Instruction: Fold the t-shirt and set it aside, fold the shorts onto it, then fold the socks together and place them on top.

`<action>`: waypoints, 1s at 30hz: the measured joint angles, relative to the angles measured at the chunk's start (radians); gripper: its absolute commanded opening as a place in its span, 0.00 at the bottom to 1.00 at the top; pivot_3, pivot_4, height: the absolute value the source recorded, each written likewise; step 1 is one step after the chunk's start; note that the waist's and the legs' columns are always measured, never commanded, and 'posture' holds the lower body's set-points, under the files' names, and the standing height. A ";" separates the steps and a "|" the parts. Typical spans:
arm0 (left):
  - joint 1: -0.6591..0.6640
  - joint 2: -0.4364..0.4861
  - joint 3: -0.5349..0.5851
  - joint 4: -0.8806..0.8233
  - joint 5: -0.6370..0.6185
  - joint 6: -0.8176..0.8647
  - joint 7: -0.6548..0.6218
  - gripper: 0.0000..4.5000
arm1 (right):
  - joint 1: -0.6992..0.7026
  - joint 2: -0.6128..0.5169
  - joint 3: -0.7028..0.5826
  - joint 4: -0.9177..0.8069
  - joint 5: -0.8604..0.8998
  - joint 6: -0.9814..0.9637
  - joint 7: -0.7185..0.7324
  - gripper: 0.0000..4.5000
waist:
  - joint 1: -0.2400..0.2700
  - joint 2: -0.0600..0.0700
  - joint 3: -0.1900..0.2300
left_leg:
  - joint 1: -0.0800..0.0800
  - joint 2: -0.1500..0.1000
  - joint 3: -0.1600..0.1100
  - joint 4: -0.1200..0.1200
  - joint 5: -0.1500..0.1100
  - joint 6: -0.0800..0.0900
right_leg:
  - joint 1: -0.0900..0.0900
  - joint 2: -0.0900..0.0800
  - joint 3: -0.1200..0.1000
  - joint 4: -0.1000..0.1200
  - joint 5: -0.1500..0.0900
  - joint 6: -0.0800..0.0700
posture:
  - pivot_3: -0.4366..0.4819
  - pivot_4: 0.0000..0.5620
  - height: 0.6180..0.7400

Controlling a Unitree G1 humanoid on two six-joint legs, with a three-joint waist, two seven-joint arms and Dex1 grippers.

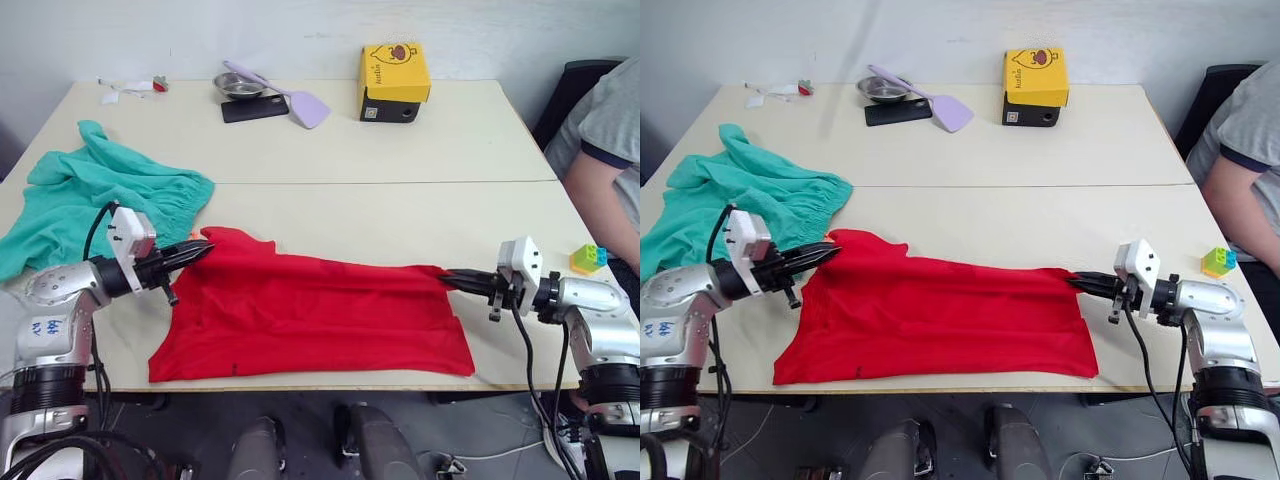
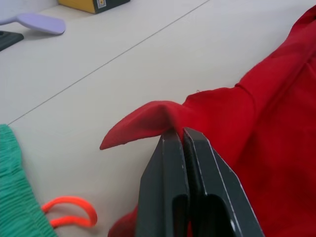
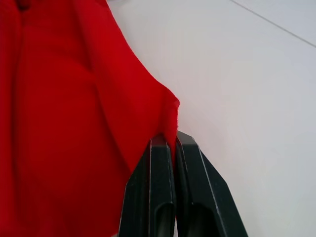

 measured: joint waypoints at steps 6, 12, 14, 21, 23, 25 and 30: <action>0.070 0.006 -0.007 -0.036 0.001 -0.008 -0.008 0.01 | 0.032 0.000 0.006 -0.002 -0.004 -0.048 -0.006 0.00 | 0.001 0.000 0.000 | 0.000 0.000 0.000 0.000 -0.002 0.003 | 0.001 0.000 0.000 0.000 0.000 0.000 | 0.48 0.27 1.00; 0.118 0.006 -0.010 -0.073 -0.005 0.037 0.013 0.10 | 0.044 0.000 0.009 -0.009 0.017 0.019 0.000 0.10 | 0.003 0.000 0.000 | 0.000 0.000 0.000 0.000 -0.002 0.003 | 0.001 0.000 0.000 0.000 0.000 0.000 | 0.48 0.27 1.00; 0.140 0.012 -0.008 -0.097 -0.010 0.073 0.027 0.21 | 0.059 -0.002 0.009 -0.033 0.030 0.047 0.009 0.22 | 0.002 0.000 0.000 | 0.000 0.000 0.000 0.000 -0.004 0.006 | 0.001 0.000 0.000 0.000 0.000 0.000 | 0.48 0.27 1.00; 0.161 0.113 0.073 -0.153 -0.133 0.299 0.025 0.71 | 0.101 -0.079 -0.010 -0.142 0.084 0.121 0.043 0.76 | 0.002 0.000 0.000 | 0.001 0.000 -0.001 0.000 -0.004 0.006 | 0.001 0.000 0.000 -0.001 0.000 0.000 | 0.48 0.27 1.00; 0.131 0.148 0.080 -0.152 -0.188 0.432 0.028 0.86 | 0.099 -0.099 -0.016 -0.181 0.108 0.162 0.054 0.93 | 0.003 0.001 0.000 | 0.001 0.000 -0.001 0.000 -0.004 0.006 | 0.001 -0.001 0.000 -0.001 0.000 0.000 | 0.48 0.27 1.00; 0.043 0.182 0.064 -0.130 -0.245 0.632 0.057 0.99 | 0.077 -0.108 -0.019 -0.209 0.127 0.206 0.060 1.00 | 0.004 0.000 0.001 | 0.000 0.000 -0.002 0.001 -0.004 0.007 | 0.001 0.000 -0.001 0.000 0.000 0.000 | 0.48 0.27 1.00; -0.134 0.266 -0.023 -0.091 -0.270 0.992 0.140 0.99 | 0.017 -0.108 -0.017 -0.275 0.151 0.263 0.058 1.00 | 0.005 -0.001 0.001 | 0.000 -0.001 -0.002 0.000 -0.004 0.004 | 0.001 -0.001 0.000 -0.001 -0.001 0.000 | 0.48 0.27 1.00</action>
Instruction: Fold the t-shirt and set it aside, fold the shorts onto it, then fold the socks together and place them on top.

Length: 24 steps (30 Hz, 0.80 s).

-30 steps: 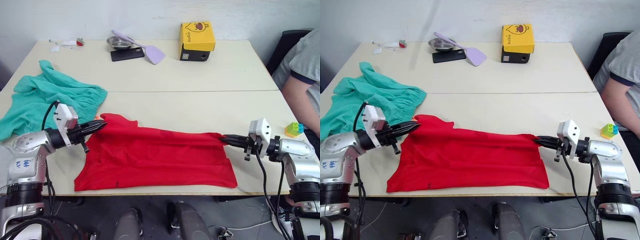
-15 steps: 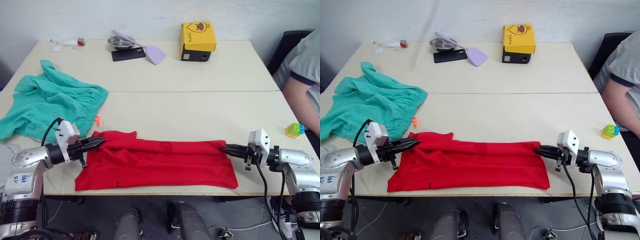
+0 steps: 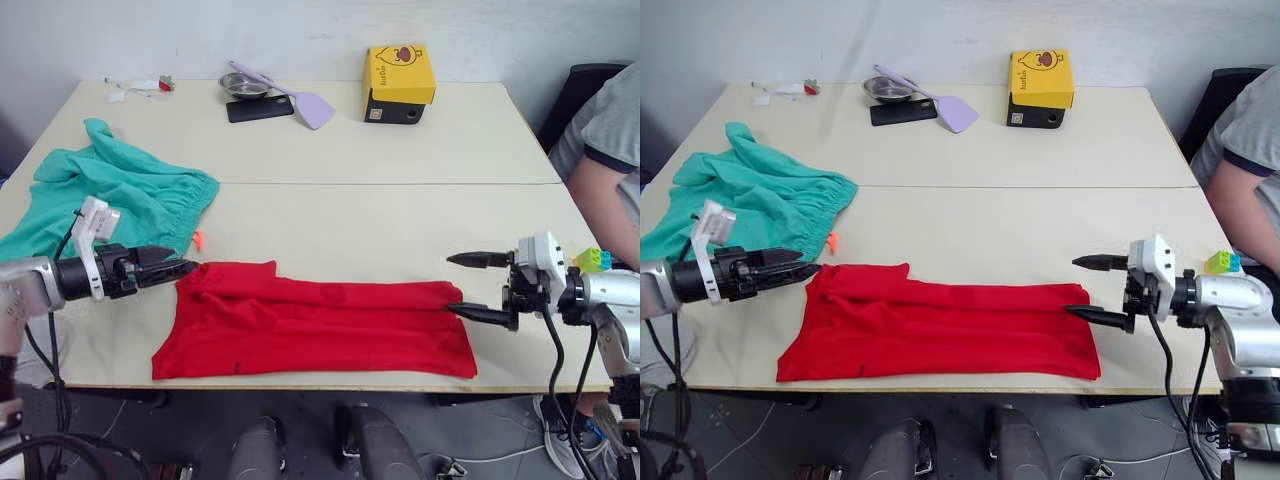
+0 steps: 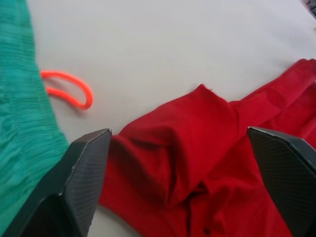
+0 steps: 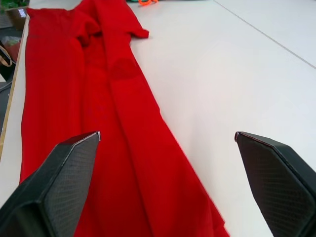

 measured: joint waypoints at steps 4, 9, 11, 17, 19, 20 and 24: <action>-0.109 -0.040 -0.087 0.079 -0.007 0.150 0.023 0.99 | -0.004 0.018 0.028 -0.012 -0.001 0.020 -0.011 1.00 | 0.001 -0.001 0.000 | -0.002 0.000 0.000 0.002 0.000 -0.002 | -0.001 0.000 0.000 0.000 -0.001 0.000 | 0.48 0.27 1.00; -0.201 -0.098 -0.115 0.144 0.003 0.183 0.066 0.99 | -0.003 0.026 0.036 -0.035 -0.001 0.020 -0.018 1.00 | -0.002 -0.001 0.001 | -0.002 0.000 0.000 0.003 0.001 -0.003 | -0.001 0.000 0.000 0.001 -0.001 0.000 | 0.48 0.27 1.00; -0.206 -0.098 -0.131 0.155 0.009 0.183 0.066 0.99 | 0.005 0.026 0.036 -0.035 -0.001 0.020 -0.019 1.00 | -0.002 -0.001 0.001 | -0.001 0.000 0.000 0.002 0.001 -0.004 | -0.001 0.000 0.000 0.002 -0.001 0.000 | 0.48 0.27 1.00; -0.220 -0.084 -0.198 0.220 0.035 0.165 0.028 0.99 | 0.035 0.026 0.035 -0.056 -0.001 0.022 -0.023 1.00 | -0.001 -0.001 0.001 | -0.001 0.000 0.000 0.002 0.002 -0.004 | -0.001 0.000 0.000 0.002 -0.001 0.000 | 0.48 0.27 1.00; -0.216 -0.029 -0.212 0.221 0.033 0.170 -0.008 0.99 | 0.051 0.026 0.029 -0.070 0.000 0.025 -0.028 1.00 | -0.004 -0.003 0.002 | -0.001 0.000 0.000 0.002 0.002 -0.004 | -0.002 0.000 0.000 0.002 -0.001 0.000 | 0.48 0.27 1.00; -0.213 0.002 -0.211 0.224 0.034 0.170 -0.020 0.99 | 0.061 0.025 0.024 -0.075 0.000 0.025 -0.029 1.00 | -0.006 -0.003 0.002 | -0.001 0.000 0.000 0.002 0.002 -0.004 | -0.002 0.001 0.000 0.002 -0.001 0.000 | 0.48 0.27 1.00; -0.201 0.082 -0.179 0.254 0.029 0.189 -0.059 0.99 | 0.105 0.022 0.020 -0.078 0.000 0.025 -0.038 1.00 | -0.001 -0.002 0.002 | -0.001 0.000 0.000 0.002 0.001 -0.004 | -0.001 0.000 0.000 0.002 -0.002 -0.001 | 0.48 0.27 1.00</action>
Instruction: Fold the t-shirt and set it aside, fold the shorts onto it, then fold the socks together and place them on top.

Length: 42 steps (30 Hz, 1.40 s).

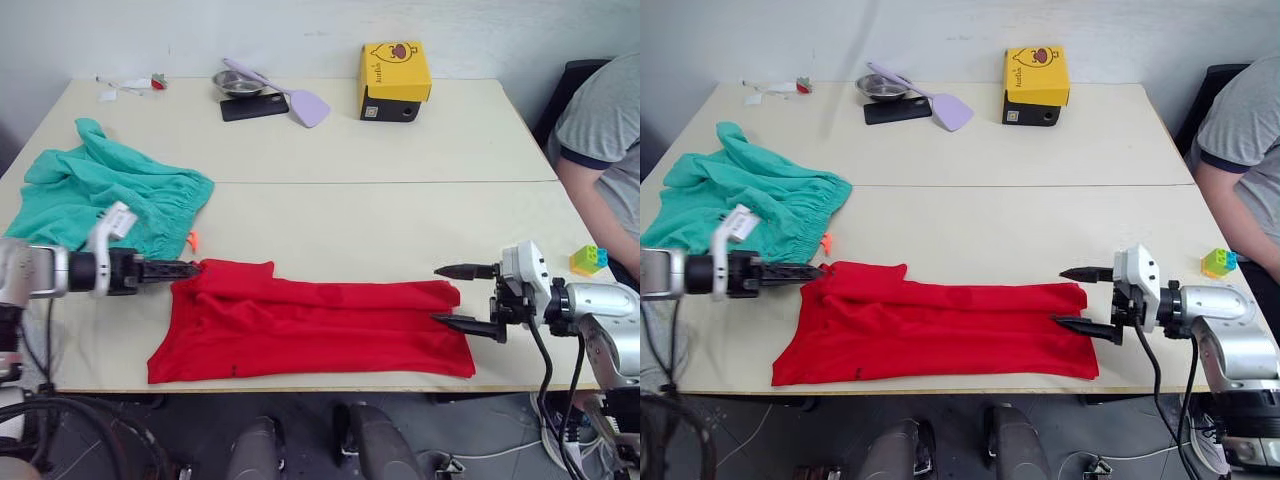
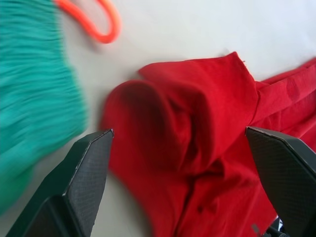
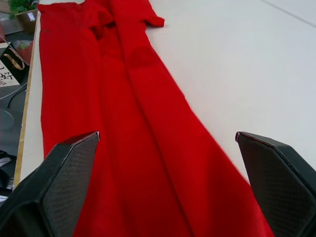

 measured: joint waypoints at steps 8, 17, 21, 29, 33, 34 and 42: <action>-0.113 -0.073 0.063 0.020 -0.069 0.158 -0.004 0.99 | 0.011 0.001 -0.003 -0.028 0.000 -0.006 -0.018 1.00 | 0.005 -0.002 0.001 | -0.001 -0.002 -0.001 0.001 0.000 0.002 | 0.001 -0.002 -0.001 0.000 0.001 0.001 | 0.48 0.27 1.00; -0.157 -0.252 0.025 0.096 -0.004 0.162 0.139 0.99 | -0.021 0.056 0.006 -0.032 0.029 0.003 -0.025 1.00 | -0.003 -0.003 0.001 | 0.000 -0.001 -0.001 0.001 0.002 -0.001 | 0.000 0.001 0.000 0.002 0.001 0.001 | 0.48 0.27 1.00; -0.165 -0.233 0.000 0.099 0.016 0.133 0.144 0.99 | -0.040 0.061 0.006 -0.050 0.044 0.003 -0.023 1.00 | 0.001 -0.003 0.001 | 0.000 -0.001 -0.001 0.001 0.001 -0.001 | 0.000 0.000 0.000 0.001 0.000 0.001 | 0.48 0.27 1.00; -0.178 -0.221 -0.012 0.115 0.019 0.154 0.138 0.99 | -0.018 0.060 0.006 -0.106 0.046 0.019 -0.032 1.00 | 0.004 -0.003 0.001 | 0.000 -0.001 -0.001 0.001 0.001 -0.001 | 0.000 0.000 -0.001 0.002 0.000 0.001 | 0.48 0.27 1.00; -0.192 -0.280 -0.005 0.135 0.018 0.156 0.149 0.99 | -0.007 0.060 0.006 -0.141 0.053 0.041 -0.049 1.00 | 0.004 -0.003 0.001 | 0.000 -0.001 -0.001 0.001 0.001 -0.001 | 0.001 0.000 -0.001 0.002 0.001 0.001 | 0.48 0.27 1.00; -0.197 -0.290 -0.003 0.138 0.018 0.153 0.152 0.99 | -0.002 0.060 0.006 -0.149 0.054 0.045 -0.051 1.00 | 0.004 -0.003 0.001 | 0.000 -0.001 -0.001 0.001 0.001 -0.001 | 0.001 0.000 -0.001 0.002 0.001 0.001 | 0.48 0.27 1.00; -0.220 -0.365 0.083 0.187 0.012 0.093 0.179 0.79 | 0.004 0.056 0.006 -0.179 0.058 0.082 -0.074 1.00 | 0.002 -0.003 0.001 | 0.000 -0.001 -0.001 0.001 0.002 -0.001 | 0.000 0.000 -0.001 0.002 0.001 0.001 | 0.48 0.27 1.00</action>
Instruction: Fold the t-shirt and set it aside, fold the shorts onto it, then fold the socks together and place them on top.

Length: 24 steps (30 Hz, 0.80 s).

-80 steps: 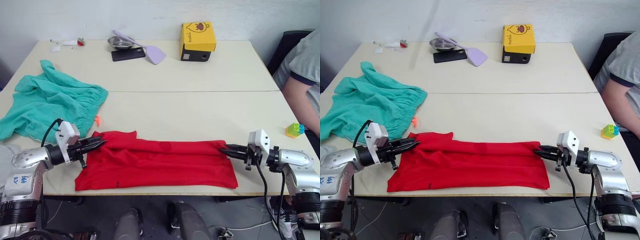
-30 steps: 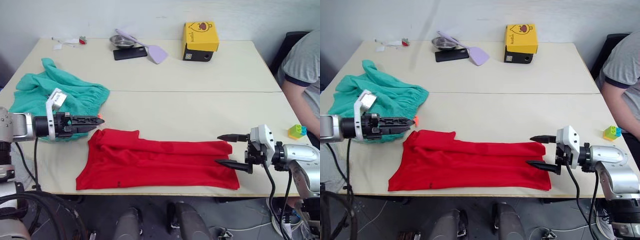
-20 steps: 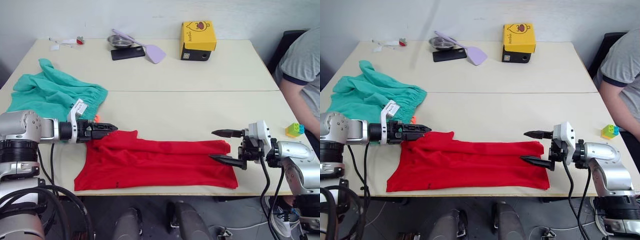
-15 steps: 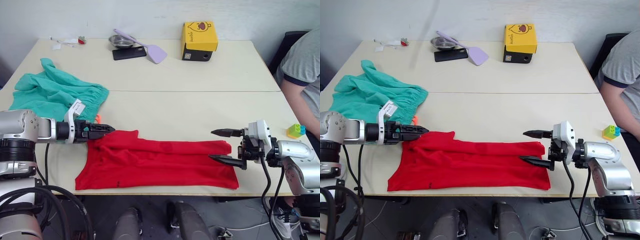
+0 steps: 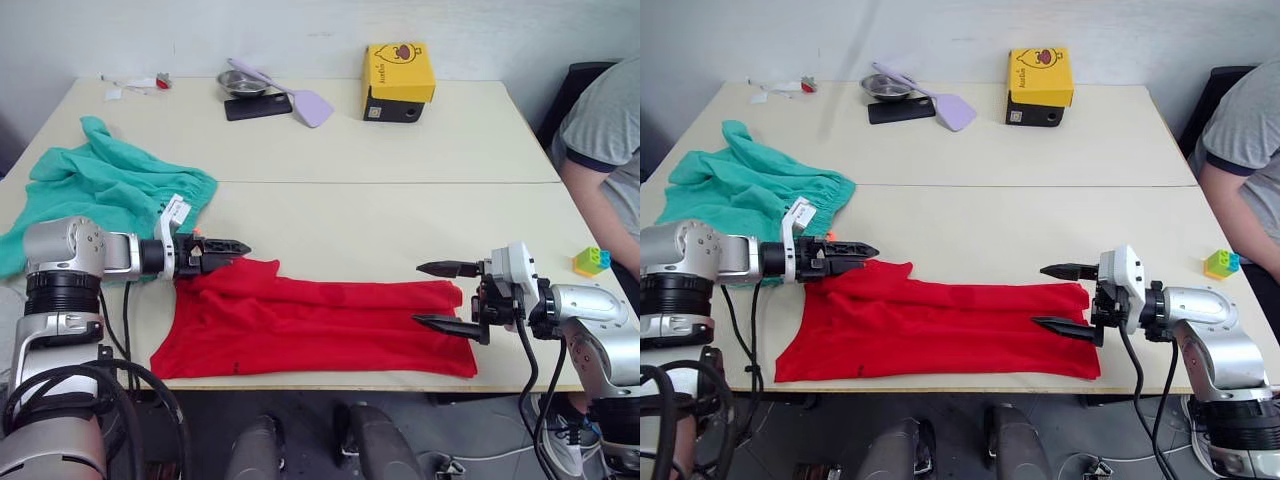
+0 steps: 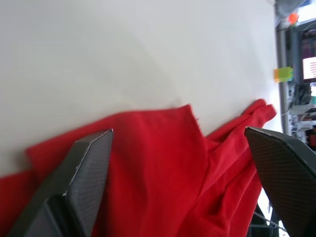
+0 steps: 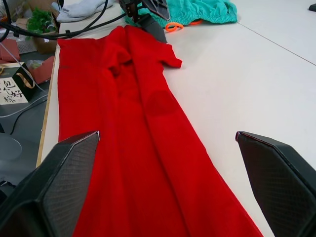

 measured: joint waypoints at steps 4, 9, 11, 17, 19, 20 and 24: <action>0.027 0.015 0.007 -0.056 -0.016 -0.003 -0.022 0.50 | 0.007 -0.001 -0.001 -0.015 0.004 0.010 -0.013 1.00 | -0.001 0.000 0.000 | 0.000 0.000 0.000 0.000 0.000 0.000 | 0.000 0.000 0.000 0.000 0.000 0.000 | 0.48 0.27 1.00; 0.124 0.042 0.020 -0.128 -0.020 -0.074 -0.059 0.22 | 0.038 -0.015 -0.005 -0.033 0.009 0.025 -0.024 1.00 | 0.000 0.000 0.000 | 0.000 0.000 0.000 0.000 0.000 0.000 | 0.000 0.000 0.000 0.000 0.000 0.000 | 0.48 0.27 1.00; 0.133 0.067 0.029 -0.134 -0.020 -0.096 -0.076 0.24 | 0.044 -0.018 -0.006 -0.042 0.010 0.028 -0.030 1.00 | 0.001 0.000 0.000 | 0.000 0.000 0.000 0.000 0.000 0.000 | 0.000 0.000 0.000 0.000 0.000 0.000 | 0.48 0.27 1.00; 0.198 0.195 -0.010 -0.206 -0.021 -0.073 -0.147 0.62 | 0.057 -0.020 -0.009 -0.055 0.018 0.029 -0.037 1.00 | 0.000 0.000 0.000 | 0.000 0.000 0.000 -0.001 0.000 0.000 | 0.000 0.000 0.000 -0.001 0.000 0.000 | 0.48 0.27 1.00; 0.213 0.195 -0.028 -0.213 -0.020 -0.062 -0.147 0.77 | 0.056 -0.020 -0.009 -0.056 0.018 0.028 -0.038 1.00 | 0.001 0.000 0.000 | 0.000 0.000 0.000 -0.001 0.000 0.000 | 0.000 0.000 0.000 -0.001 0.000 0.000 | 0.48 0.27 1.00; 0.220 0.195 -0.037 -0.212 -0.017 -0.056 -0.142 0.84 | 0.056 -0.020 -0.009 -0.055 0.018 0.028 -0.038 1.00 | 0.002 0.000 0.000 | 0.000 0.000 0.000 -0.001 0.000 0.001 | 0.000 -0.001 0.000 -0.001 0.000 0.000 | 0.48 0.27 1.00; 0.213 0.192 -0.055 -0.207 -0.013 -0.005 -0.113 0.84 | 0.051 -0.020 -0.008 -0.055 0.018 0.028 -0.040 1.00 | 0.002 0.000 0.000 | 0.000 0.000 -0.001 -0.001 0.000 0.001 | 0.000 -0.001 0.000 -0.001 0.000 0.000 | 0.48 0.27 1.00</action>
